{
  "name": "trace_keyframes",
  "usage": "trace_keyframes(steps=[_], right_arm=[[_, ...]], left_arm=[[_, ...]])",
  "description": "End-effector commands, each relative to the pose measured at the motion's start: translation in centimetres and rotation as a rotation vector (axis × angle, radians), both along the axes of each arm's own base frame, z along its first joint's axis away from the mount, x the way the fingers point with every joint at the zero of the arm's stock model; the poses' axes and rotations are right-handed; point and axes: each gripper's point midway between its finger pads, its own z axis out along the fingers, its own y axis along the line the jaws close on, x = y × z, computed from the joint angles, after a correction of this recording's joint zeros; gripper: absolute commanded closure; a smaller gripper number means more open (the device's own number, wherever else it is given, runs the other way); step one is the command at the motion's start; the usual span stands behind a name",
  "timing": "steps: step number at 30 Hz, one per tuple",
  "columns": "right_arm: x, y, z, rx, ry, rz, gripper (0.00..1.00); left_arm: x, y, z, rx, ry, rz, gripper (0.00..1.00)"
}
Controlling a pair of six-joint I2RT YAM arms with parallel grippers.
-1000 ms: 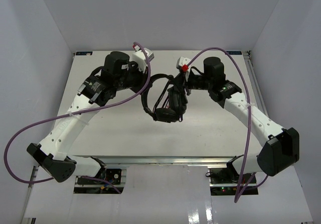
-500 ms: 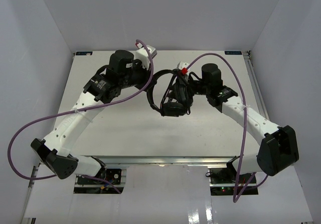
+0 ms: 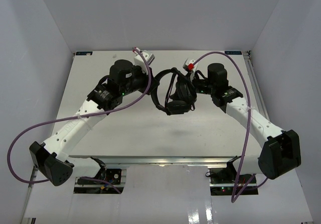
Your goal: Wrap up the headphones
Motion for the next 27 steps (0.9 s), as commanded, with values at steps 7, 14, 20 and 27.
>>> trace_keyframes(steps=[7,14,20,27], right_arm=[[0.6,-1.2,8.0,0.129,-0.117,-0.014,0.02],[1.2,-1.9,9.6,0.154,-0.116,-0.006,0.03],[2.1,-2.2,9.0,0.119,-0.108,-0.045,0.06],[3.1,-2.1,8.2,0.041,-0.110,-0.060,0.09]], left_arm=[[0.9,2.2,-2.0,0.043,-0.029,0.090,1.00],[0.7,2.5,-2.1,0.044,-0.039,0.095,1.00],[0.8,2.5,-2.2,0.044,-0.037,0.093,1.00],[1.7,1.6,-2.1,0.062,-0.031,0.070,1.00]])
